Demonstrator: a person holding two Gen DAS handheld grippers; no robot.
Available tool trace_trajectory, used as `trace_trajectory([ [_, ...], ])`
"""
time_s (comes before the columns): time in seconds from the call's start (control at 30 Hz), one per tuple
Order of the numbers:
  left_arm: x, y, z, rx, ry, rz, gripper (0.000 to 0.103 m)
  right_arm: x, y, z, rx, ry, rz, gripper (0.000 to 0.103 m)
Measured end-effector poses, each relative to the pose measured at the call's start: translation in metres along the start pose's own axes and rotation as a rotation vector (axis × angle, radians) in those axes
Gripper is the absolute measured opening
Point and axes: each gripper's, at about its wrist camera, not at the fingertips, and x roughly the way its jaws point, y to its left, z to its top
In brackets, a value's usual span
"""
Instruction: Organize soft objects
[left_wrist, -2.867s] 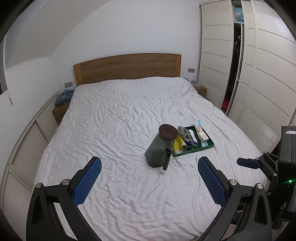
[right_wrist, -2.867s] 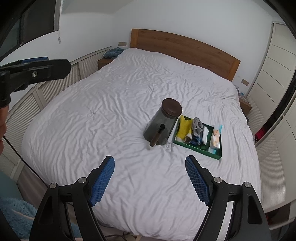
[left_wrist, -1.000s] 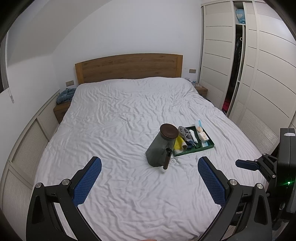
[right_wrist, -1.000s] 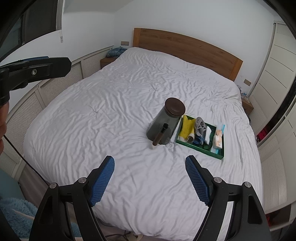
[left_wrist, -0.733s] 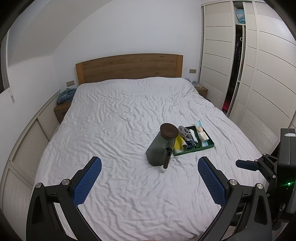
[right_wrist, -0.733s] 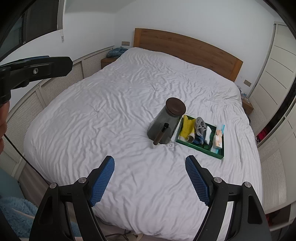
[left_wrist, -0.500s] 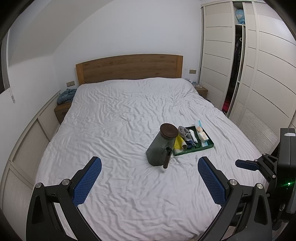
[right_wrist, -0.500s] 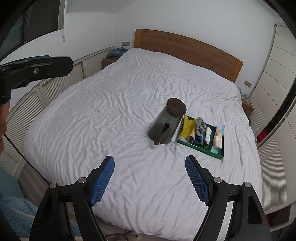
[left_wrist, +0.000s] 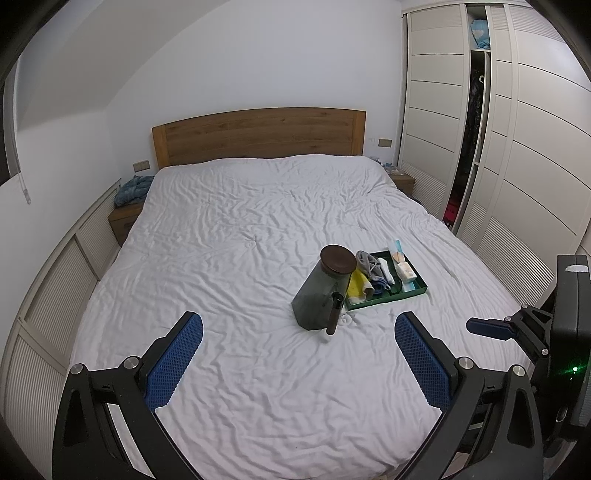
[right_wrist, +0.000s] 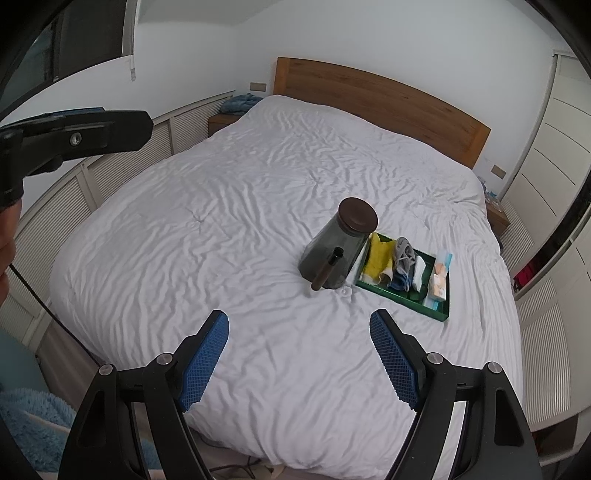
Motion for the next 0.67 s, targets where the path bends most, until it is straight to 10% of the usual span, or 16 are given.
trace_trajectory([
  [0.67,-0.0084,-0.0047,-0.0033,0.000,0.004,0.000,0.102,0.0006,-0.0023,0.0014,-0.003,0.002,0.001,0.080],
])
